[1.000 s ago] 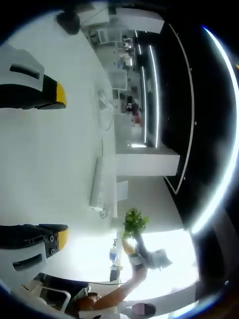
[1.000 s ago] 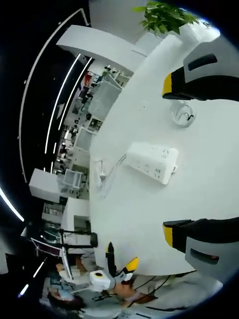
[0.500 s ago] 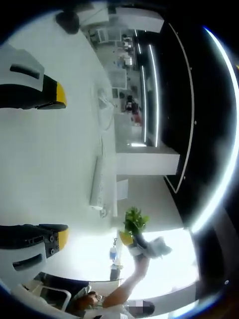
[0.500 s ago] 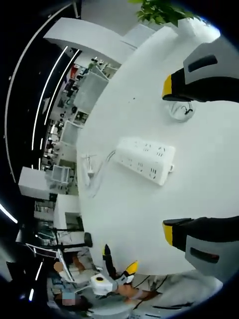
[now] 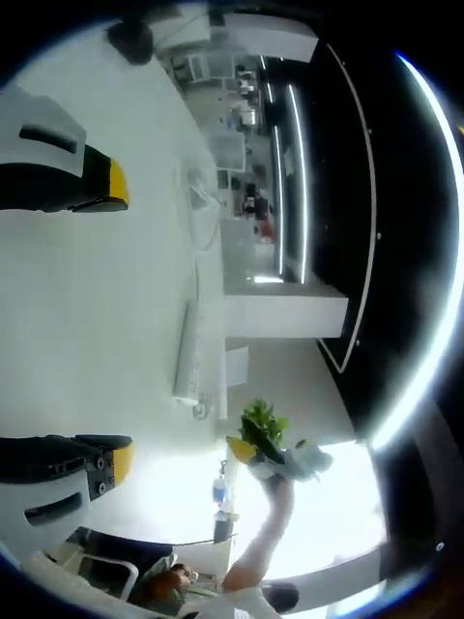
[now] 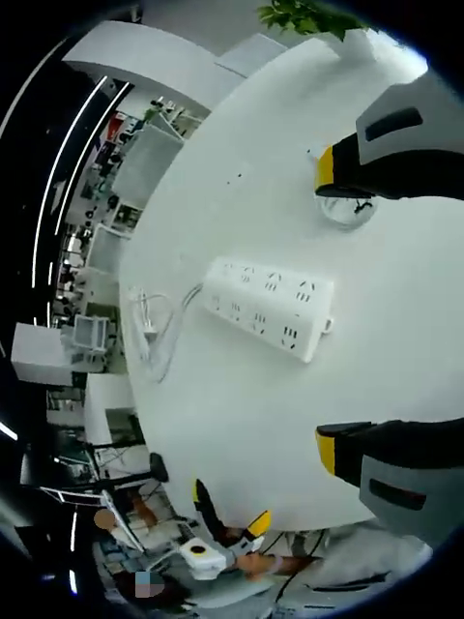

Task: Straighten the power strip on the desk, plug the charger into it

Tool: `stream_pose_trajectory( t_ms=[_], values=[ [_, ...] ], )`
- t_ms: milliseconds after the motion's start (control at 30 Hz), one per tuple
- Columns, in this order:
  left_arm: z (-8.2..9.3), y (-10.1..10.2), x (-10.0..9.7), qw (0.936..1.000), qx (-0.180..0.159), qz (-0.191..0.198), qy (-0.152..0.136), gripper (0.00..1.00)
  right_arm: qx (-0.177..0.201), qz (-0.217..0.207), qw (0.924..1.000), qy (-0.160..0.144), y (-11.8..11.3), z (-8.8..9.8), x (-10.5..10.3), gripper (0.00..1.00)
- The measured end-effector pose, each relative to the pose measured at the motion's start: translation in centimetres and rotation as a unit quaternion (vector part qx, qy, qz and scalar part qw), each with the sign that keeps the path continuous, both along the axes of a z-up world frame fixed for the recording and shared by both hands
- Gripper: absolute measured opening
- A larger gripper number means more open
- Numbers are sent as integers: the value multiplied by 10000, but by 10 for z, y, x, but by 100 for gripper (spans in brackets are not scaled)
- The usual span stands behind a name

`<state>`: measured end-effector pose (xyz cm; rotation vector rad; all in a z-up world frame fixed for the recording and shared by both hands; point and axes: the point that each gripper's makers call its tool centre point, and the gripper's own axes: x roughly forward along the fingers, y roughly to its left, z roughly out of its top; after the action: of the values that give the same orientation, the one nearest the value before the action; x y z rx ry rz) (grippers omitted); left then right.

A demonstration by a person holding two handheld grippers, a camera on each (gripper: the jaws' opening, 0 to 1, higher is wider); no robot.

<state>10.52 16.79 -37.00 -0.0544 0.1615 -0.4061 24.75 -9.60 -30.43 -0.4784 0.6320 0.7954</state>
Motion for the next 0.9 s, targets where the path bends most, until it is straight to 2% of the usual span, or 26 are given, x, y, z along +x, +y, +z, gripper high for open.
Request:
stream_pose_trajectory(
  t_ms=[200,567,767,900],
  values=[
    [0,1,-1,10000,-3,-11,-9,98,57,-78,9998,177,5,0,10,96],
    [2,-1,-1,10000,-34,-36,-45,98,-70,-302,9973,664,19,-18,27,95],
    [1,1,-1,10000,-43,-25,-46,98,-167,-277,9961,820,27,-30,24,95],
    [2,2,-1,10000,-61,-11,-57,98,-369,-189,9959,799,30,-37,23,94]
  ],
)
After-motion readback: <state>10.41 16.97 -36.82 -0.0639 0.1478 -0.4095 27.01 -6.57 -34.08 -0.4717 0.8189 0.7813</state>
